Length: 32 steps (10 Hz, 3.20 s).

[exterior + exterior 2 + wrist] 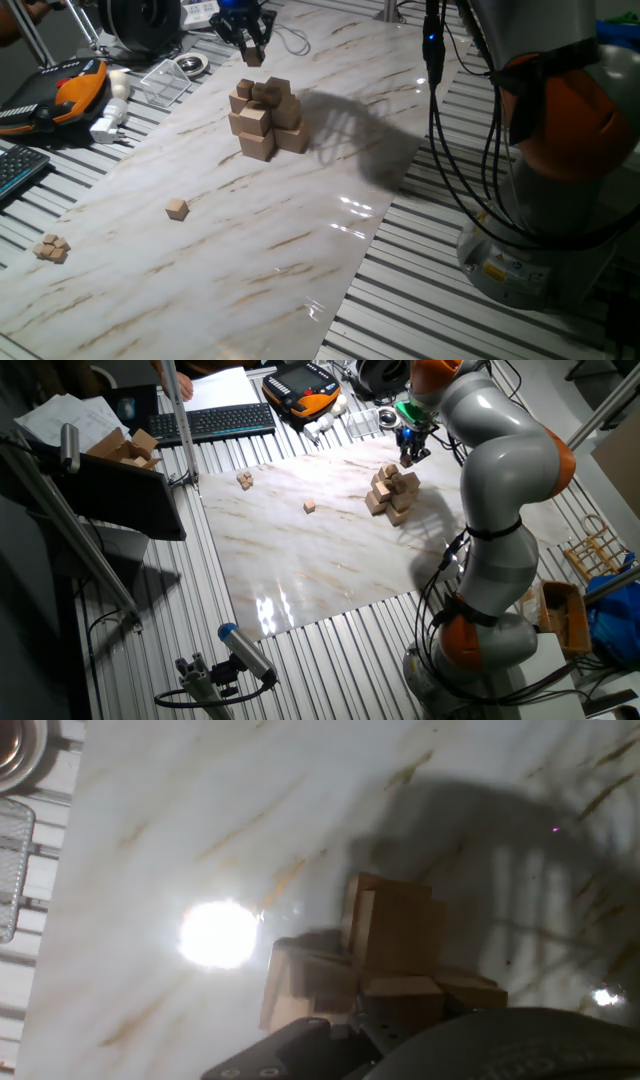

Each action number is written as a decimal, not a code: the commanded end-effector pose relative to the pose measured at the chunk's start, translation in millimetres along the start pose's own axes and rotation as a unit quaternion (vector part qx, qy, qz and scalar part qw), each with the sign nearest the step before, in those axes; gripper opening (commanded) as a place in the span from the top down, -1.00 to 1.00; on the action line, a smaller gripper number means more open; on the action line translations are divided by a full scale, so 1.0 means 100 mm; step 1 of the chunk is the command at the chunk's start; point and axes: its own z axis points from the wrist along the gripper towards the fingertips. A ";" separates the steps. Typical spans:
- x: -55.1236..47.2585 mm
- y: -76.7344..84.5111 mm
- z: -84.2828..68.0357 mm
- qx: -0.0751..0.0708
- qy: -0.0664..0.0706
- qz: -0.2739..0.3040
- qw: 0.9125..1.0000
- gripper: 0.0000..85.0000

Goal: Stack the blocks into a cross shape

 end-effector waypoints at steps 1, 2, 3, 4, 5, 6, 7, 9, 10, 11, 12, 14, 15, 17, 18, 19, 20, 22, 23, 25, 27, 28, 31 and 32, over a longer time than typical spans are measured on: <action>-0.02 0.01 0.03 -0.001 0.001 -0.001 1.000 1.00; -0.05 0.00 0.07 -0.001 0.001 -0.001 1.000 1.00; -0.09 -0.01 0.10 -0.002 0.004 -0.005 1.000 1.00; -0.12 -0.01 0.13 -0.003 0.008 -0.005 1.000 1.00; -0.13 -0.01 0.18 -0.007 0.010 -0.001 1.000 1.00; -0.14 -0.02 0.23 -0.007 0.010 0.002 1.000 1.00; -0.16 -0.03 0.28 -0.009 0.017 0.002 1.000 1.00; -0.19 -0.04 0.40 -0.013 0.020 0.005 1.000 1.00; -0.18 -0.04 0.44 -0.014 0.019 0.012 1.000 1.00; -0.17 -0.03 0.47 -0.013 0.020 0.016 1.000 1.00; -0.16 -0.03 0.48 -0.010 0.021 0.016 1.000 1.00; -0.13 -0.04 0.52 -0.007 0.016 0.019 1.000 1.00; -0.12 -0.05 0.54 -0.006 0.014 0.022 1.000 1.00; -0.12 -0.04 0.57 -0.001 0.015 0.023 1.000 1.00; -0.11 -0.03 0.59 0.001 0.015 0.024 1.000 1.00; -0.12 -0.03 0.59 0.000 0.018 0.023 1.000 1.00; -0.12 -0.03 0.59 0.000 0.017 0.019 1.000 1.00; -0.12 -0.04 0.56 0.003 0.022 0.019 1.000 1.00; -0.12 -0.05 0.55 0.005 0.025 0.017 1.000 1.00; -0.12 -0.04 0.55 0.001 0.030 0.011 0.999 1.00; -0.12 -0.04 0.55 -0.007 0.027 0.001 1.000 1.00; -0.12 -0.04 0.55 -0.008 0.024 -0.002 1.000 1.00; -0.12 -0.04 0.55 0.005 0.034 0.001 0.999 1.00; -0.12 -0.04 0.55 0.010 0.048 0.009 0.999 1.00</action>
